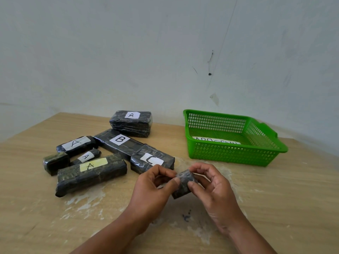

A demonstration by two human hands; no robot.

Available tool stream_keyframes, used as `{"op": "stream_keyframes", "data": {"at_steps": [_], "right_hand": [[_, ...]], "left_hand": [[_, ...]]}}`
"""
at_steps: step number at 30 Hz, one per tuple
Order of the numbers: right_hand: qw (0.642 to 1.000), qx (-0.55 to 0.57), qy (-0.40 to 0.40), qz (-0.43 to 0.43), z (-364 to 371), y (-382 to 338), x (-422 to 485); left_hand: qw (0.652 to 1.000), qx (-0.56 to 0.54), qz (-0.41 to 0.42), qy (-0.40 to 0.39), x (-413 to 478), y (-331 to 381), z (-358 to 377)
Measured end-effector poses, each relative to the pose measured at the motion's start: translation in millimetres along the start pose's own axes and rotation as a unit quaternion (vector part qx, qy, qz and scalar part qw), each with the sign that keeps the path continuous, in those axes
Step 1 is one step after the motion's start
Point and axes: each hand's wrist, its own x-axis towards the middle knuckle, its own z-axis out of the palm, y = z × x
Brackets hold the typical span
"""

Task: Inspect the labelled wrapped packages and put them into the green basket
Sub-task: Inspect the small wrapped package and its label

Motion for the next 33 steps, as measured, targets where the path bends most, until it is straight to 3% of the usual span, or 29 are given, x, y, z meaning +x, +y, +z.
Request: {"op": "stream_keyframes", "data": {"at_steps": [5,13,18,25,33], "right_hand": [[1.0,-0.022,0.006,0.017,-1.1,-0.5,-0.5],[0.999,-0.032,-0.003,0.03,0.2,-3.1,-0.7],[0.998,0.021,0.001,0.06,1.0,-2.9,0.2],[0.996,-0.079,-0.007,0.035,1.1,-1.5,-1.8],[0.998,-0.023,-0.054,0.034,-1.0,-4.1,-3.0]], "left_hand": [[1.0,0.006,-0.012,-0.01,-0.4,-1.8,0.2],[0.995,0.014,-0.019,-0.099,-1.7,0.7,-3.4],[0.996,0.024,-0.014,-0.086,-4.3,0.7,-1.0],[0.998,0.029,-0.017,-0.045,1.0,-2.7,0.0],[1.0,0.003,-0.019,-0.022,2.9,-2.6,-0.4]]}}
